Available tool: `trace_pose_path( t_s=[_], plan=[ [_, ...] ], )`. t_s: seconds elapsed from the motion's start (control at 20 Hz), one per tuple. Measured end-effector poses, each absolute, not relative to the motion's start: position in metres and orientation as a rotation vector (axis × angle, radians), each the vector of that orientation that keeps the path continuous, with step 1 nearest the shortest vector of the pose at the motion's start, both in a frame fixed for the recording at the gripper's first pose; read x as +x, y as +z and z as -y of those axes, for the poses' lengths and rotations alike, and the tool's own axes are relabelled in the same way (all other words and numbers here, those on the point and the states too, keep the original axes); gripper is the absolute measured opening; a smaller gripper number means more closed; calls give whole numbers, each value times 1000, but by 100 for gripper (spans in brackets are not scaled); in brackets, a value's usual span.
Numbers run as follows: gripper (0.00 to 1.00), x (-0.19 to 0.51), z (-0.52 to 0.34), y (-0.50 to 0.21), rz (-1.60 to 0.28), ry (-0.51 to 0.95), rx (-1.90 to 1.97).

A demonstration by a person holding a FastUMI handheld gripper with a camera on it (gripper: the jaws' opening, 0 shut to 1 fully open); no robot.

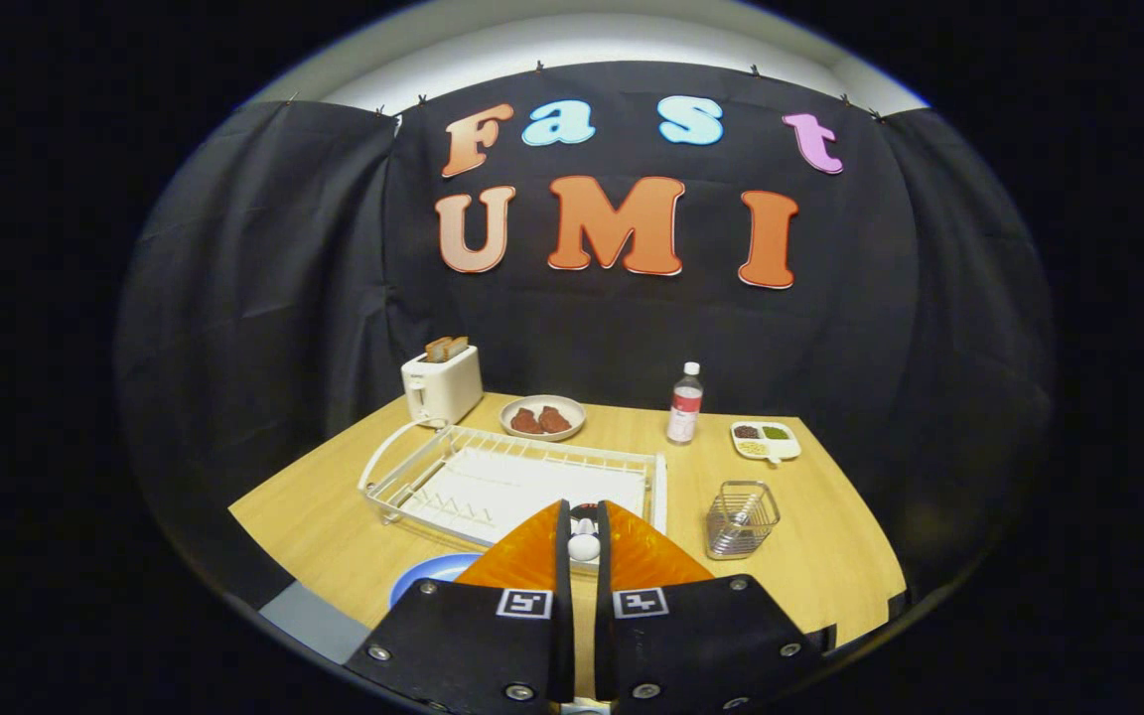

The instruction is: Take the plate from the dish rack, then take the spoon from the basket and place it into the plate.

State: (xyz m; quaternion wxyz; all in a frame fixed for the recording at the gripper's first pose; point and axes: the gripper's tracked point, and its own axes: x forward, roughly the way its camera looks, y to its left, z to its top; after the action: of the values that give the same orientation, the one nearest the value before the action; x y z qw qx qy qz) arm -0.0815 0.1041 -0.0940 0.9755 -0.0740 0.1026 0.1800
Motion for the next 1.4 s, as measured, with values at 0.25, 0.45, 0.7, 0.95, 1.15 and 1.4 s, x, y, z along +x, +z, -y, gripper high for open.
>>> trace_pose_path(
  t_s=[0.25, 0.45, 0.7, 0.95, 1.15, 1.4],
  plan=[
    [8, -106, -143, -126, -248, 487, -143],
    [8, -113, -168, -161, -301, 566, -137],
    [8, -107, -184, -200, -329, 615, -151],
    [8, -95, -195, -227, -344, 650, -171],
    [11, -94, -196, -237, -358, 659, -184],
    [34, -89, -185, -228, -378, 621, -170]
  ],
)
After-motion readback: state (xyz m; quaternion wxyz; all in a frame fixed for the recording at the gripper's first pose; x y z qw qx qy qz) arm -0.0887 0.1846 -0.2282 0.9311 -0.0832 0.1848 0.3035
